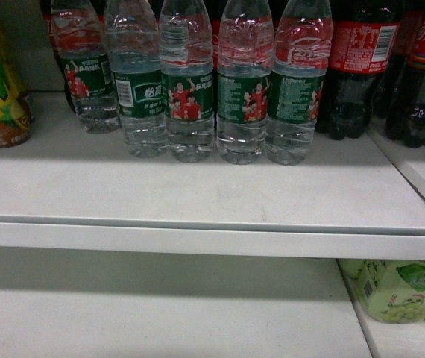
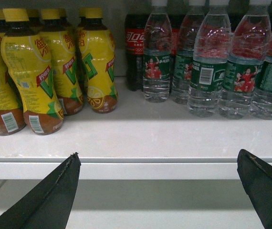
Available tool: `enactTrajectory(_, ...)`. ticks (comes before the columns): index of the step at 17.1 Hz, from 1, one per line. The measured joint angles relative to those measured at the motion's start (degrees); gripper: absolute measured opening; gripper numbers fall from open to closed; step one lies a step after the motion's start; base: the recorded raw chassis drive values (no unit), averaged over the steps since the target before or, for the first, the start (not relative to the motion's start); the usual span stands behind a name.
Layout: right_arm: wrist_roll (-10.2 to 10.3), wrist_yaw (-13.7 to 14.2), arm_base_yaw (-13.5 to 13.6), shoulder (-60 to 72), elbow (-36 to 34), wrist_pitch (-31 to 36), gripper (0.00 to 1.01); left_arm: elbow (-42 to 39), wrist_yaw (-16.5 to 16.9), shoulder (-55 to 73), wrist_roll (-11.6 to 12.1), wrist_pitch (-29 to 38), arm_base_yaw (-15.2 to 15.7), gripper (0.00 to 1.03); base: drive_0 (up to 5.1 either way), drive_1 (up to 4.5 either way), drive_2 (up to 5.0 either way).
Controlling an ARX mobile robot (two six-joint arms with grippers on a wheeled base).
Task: Move water from second to third shelf
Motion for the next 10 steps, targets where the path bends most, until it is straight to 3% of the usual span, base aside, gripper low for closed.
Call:
enactTrajectory(3,0.63,1.7,2.67,-0.55,0.24,-0.74,0.41,0.0,0.0,0.0,0.0,0.0,0.0,0.98,0.0,0.0,0.0)
enactTrajectory(10,0.68,1.66,2.86,-0.96,0.33,-0.66,0.41,0.0,0.0,0.0,0.0,0.0,0.0,0.98,0.0,0.0,0.0)
